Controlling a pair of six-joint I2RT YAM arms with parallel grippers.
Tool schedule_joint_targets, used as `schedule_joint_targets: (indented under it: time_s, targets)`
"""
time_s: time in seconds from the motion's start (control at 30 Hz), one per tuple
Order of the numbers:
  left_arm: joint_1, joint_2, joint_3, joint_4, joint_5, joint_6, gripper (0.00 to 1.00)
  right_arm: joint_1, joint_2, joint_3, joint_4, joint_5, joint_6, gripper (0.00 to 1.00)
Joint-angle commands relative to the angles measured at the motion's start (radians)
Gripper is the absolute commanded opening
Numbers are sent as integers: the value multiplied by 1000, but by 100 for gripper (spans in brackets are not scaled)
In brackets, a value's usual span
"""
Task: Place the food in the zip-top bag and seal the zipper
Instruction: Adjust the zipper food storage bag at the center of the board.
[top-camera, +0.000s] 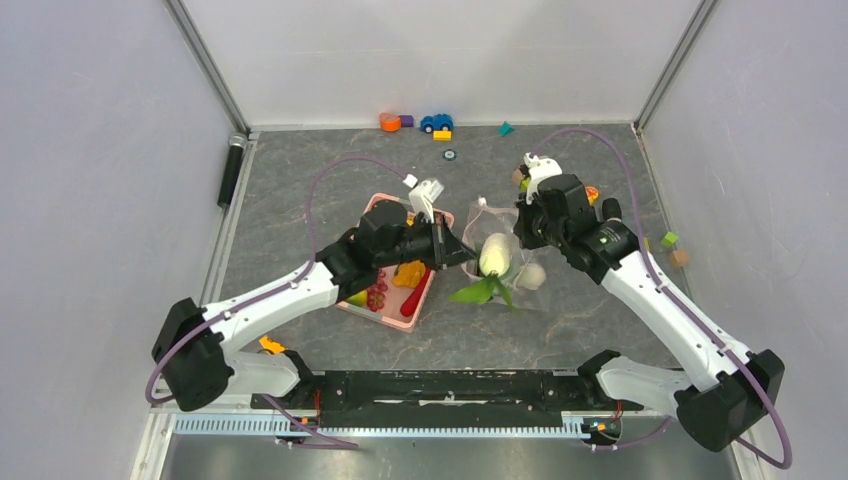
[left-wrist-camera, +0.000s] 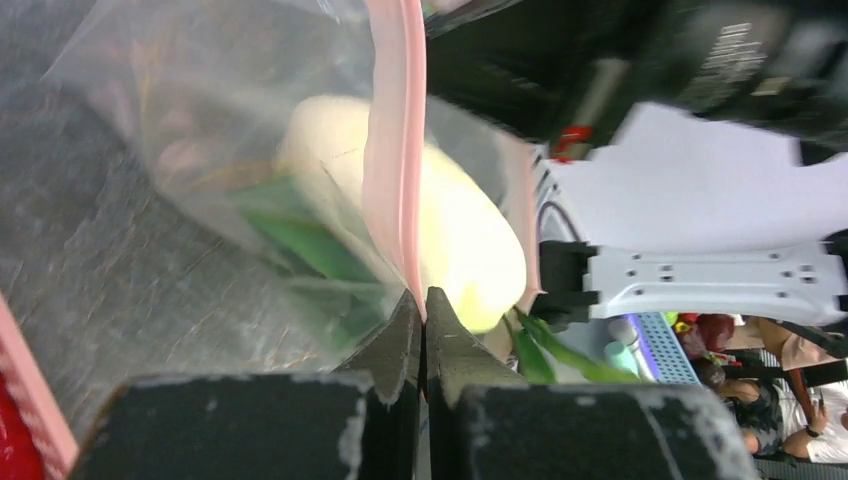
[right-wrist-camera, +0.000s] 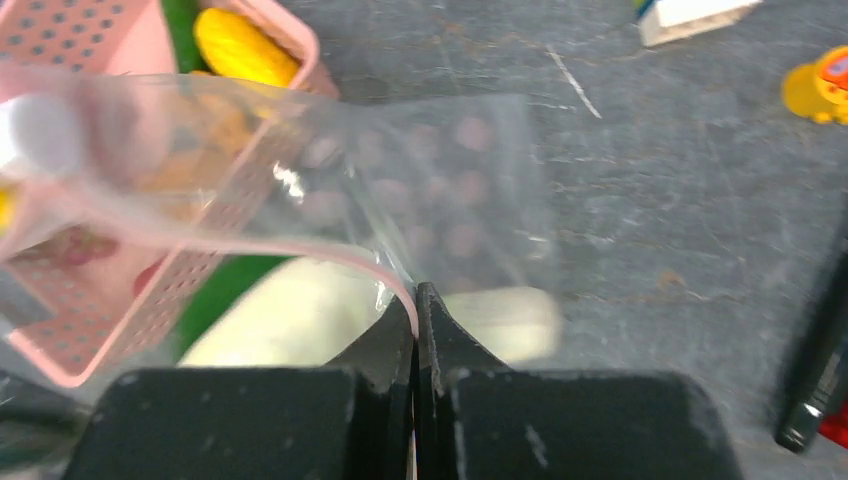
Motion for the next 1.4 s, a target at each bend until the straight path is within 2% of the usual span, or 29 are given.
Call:
schedule_joint_targets:
  time_s: [0.0, 0.17, 0.4, 0.53, 0.73, 0.83, 1.1, 1.17, 1.27, 1.37]
  targets:
    - [-1, -24, 138, -26, 16, 56, 2, -26, 29, 125, -107, 148, 1, 0]
    - [0, 78, 310, -144, -28, 100, 2, -27, 18, 259, -178, 227, -10, 0]
    - [0, 240, 562, -348, -218, 190, 2, -27, -3, 322, -193, 99, -74, 1]
    - [1, 304, 646, -413, -254, 219, 2, -27, -12, 326, -194, 115, -82, 1]
    - [1, 302, 642, -388, -229, 227, 2, -26, -61, 342, -183, 269, -65, 0]
    - [1, 315, 652, -350, -176, 218, 9, -27, -61, 380, -193, 352, -74, 0]
    - [-2, 403, 676, -210, -34, 117, 12, -27, -32, 459, -243, 485, -121, 0]
    - [0, 421, 658, -205, -24, 117, 24, -27, -44, 399, -217, 424, -117, 0]
    - [0, 388, 562, -176, -43, 131, 65, -27, -71, 229, -119, 290, -100, 0]
    - [0, 297, 435, -178, -110, 165, 98, -27, -76, 67, 5, 150, -71, 0]
